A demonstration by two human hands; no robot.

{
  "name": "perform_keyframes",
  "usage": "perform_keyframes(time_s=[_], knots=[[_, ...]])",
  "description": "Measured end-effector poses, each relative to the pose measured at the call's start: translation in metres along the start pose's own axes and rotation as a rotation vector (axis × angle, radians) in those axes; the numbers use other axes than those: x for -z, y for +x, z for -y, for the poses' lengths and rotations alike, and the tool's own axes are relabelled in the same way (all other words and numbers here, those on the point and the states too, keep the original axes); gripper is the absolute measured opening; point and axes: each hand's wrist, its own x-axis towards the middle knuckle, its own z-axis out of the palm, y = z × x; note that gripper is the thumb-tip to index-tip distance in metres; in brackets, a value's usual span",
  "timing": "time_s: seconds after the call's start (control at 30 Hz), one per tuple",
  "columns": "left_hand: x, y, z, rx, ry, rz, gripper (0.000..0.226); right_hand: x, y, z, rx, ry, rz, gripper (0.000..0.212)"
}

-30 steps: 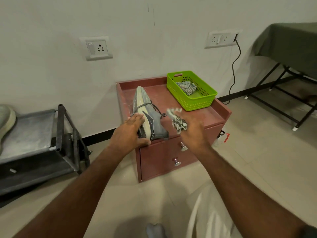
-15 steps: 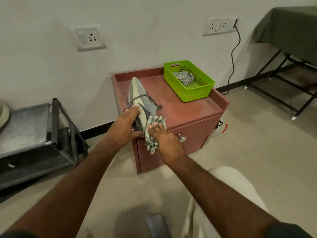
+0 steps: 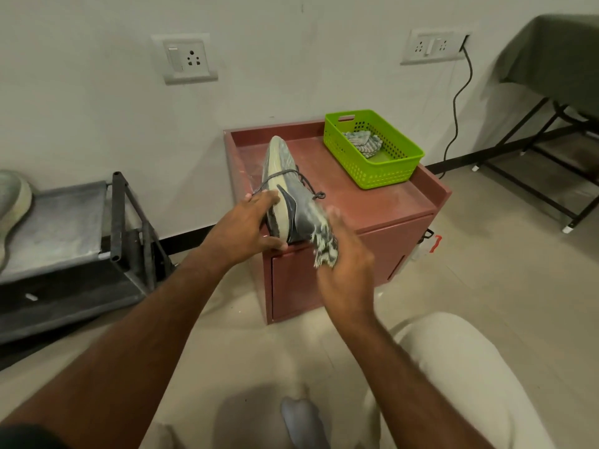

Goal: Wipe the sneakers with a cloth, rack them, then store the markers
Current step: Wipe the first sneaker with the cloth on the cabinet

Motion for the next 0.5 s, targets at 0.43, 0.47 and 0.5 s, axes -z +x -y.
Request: perform_keyframes(time_s=[0.43, 0.47, 0.5], knots=[[-0.011, 0.002, -0.01, -0.032, -0.001, -0.105, 0.079, -0.016, 0.108, -0.037, 0.096, -0.383, 0.434, 0.058], [-0.011, 0.002, -0.009, -0.024, 0.006, -0.1, 0.08, -0.017, 0.111, -0.038, 0.101, -0.315, 0.402, 0.068], [-0.01, 0.001, -0.007, -0.021, 0.017, -0.099, 0.081, -0.021, 0.111, -0.038, 0.141, -0.253, 0.412, 0.079]])
